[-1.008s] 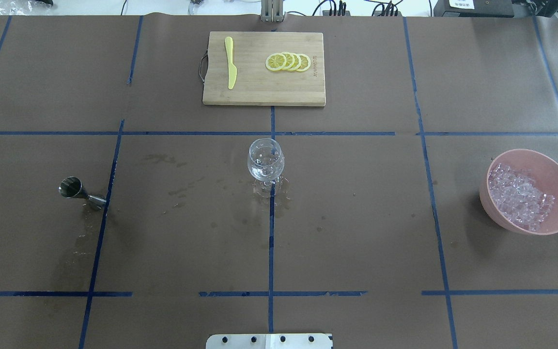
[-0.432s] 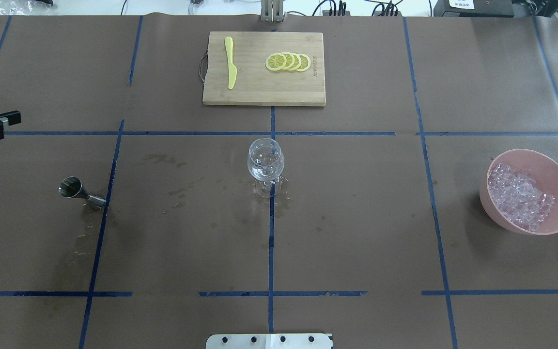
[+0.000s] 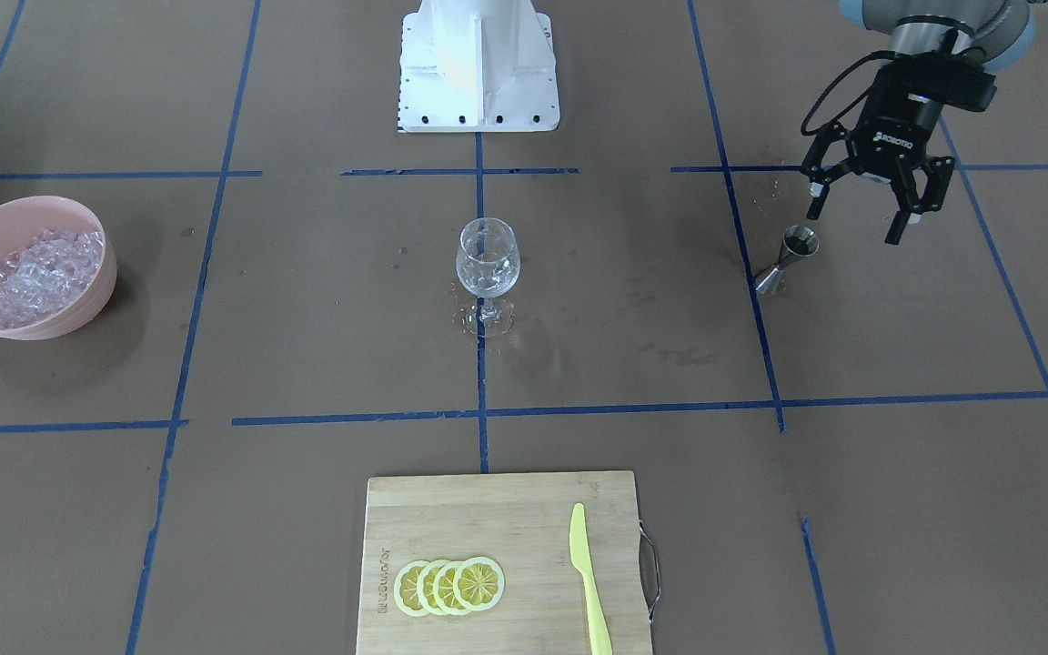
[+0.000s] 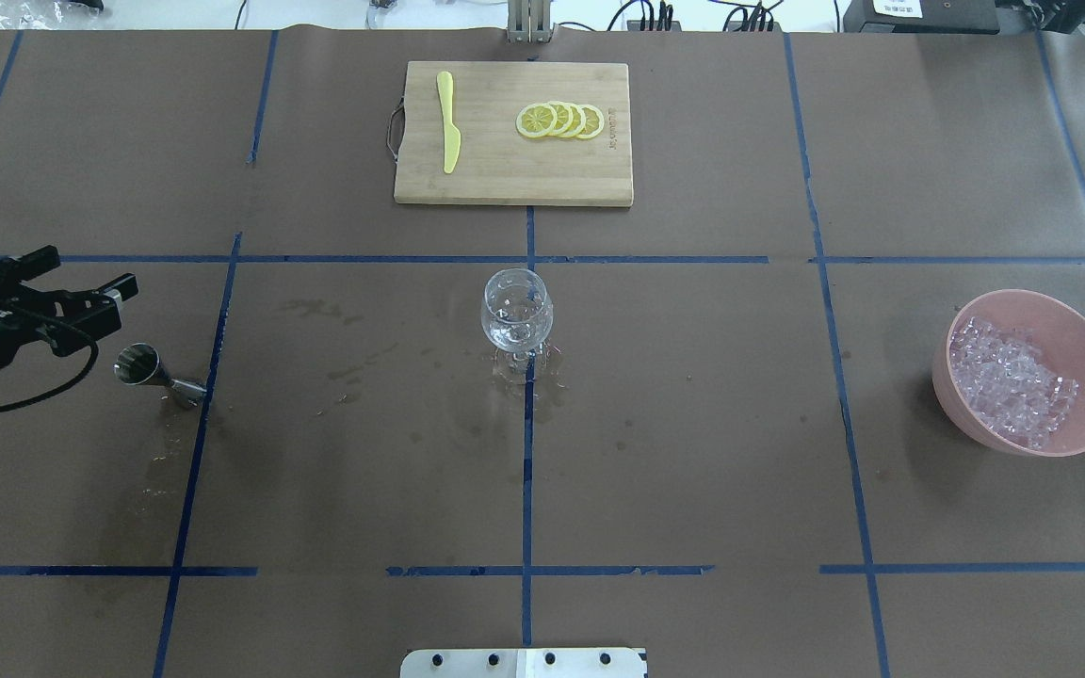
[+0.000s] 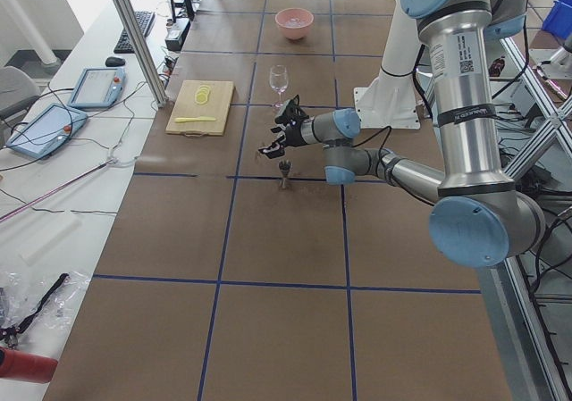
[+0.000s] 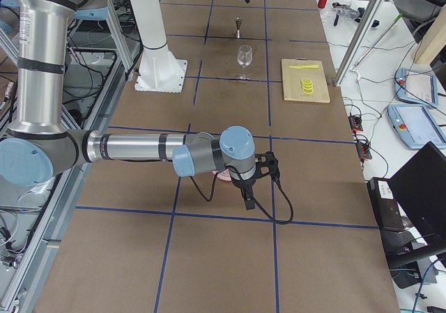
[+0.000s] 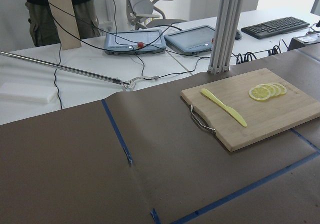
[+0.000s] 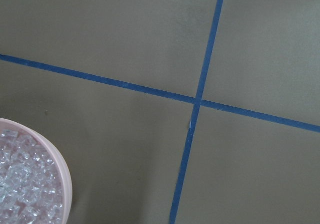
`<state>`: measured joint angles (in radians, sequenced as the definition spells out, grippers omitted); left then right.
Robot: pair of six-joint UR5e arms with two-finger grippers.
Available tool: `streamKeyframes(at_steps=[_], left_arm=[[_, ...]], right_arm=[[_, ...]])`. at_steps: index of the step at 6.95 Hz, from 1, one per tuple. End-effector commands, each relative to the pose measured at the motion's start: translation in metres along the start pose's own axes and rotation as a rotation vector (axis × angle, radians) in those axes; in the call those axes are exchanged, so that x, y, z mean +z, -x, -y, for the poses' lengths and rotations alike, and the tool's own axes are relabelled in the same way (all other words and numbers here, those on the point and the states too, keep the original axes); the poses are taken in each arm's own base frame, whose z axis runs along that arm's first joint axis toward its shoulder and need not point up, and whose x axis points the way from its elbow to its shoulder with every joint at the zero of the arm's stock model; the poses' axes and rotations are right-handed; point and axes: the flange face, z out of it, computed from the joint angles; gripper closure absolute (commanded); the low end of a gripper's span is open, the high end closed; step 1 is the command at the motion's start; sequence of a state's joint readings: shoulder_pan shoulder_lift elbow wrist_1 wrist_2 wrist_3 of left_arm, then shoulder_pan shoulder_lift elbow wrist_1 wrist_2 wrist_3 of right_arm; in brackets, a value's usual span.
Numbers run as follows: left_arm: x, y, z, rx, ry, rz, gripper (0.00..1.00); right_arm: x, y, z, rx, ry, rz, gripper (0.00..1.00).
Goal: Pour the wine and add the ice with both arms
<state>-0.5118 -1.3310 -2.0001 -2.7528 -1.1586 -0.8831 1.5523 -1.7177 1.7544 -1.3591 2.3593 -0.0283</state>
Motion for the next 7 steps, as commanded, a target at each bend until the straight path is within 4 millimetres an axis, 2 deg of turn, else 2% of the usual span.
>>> streamKeyframes(at_steps=[1,2,5,7], left_arm=[[0.006,-0.018,-0.068,-0.059,-0.081,0.108,0.00],[0.008,-0.020,-0.089,-0.052,-0.107,0.137,0.00],[0.019,-0.031,-0.124,-0.048,-0.136,0.159,0.00],[0.026,-0.024,-0.145,-0.027,-0.123,0.177,0.00]], right_arm=[[0.001,-0.001,-0.001,0.001,0.002,0.000,0.00],[0.001,-0.001,-0.001,0.001,0.002,0.000,0.00],[0.002,-0.002,-0.002,0.003,0.004,-0.001,0.00],[0.003,-0.003,-0.002,0.006,0.006,-0.001,0.00]])
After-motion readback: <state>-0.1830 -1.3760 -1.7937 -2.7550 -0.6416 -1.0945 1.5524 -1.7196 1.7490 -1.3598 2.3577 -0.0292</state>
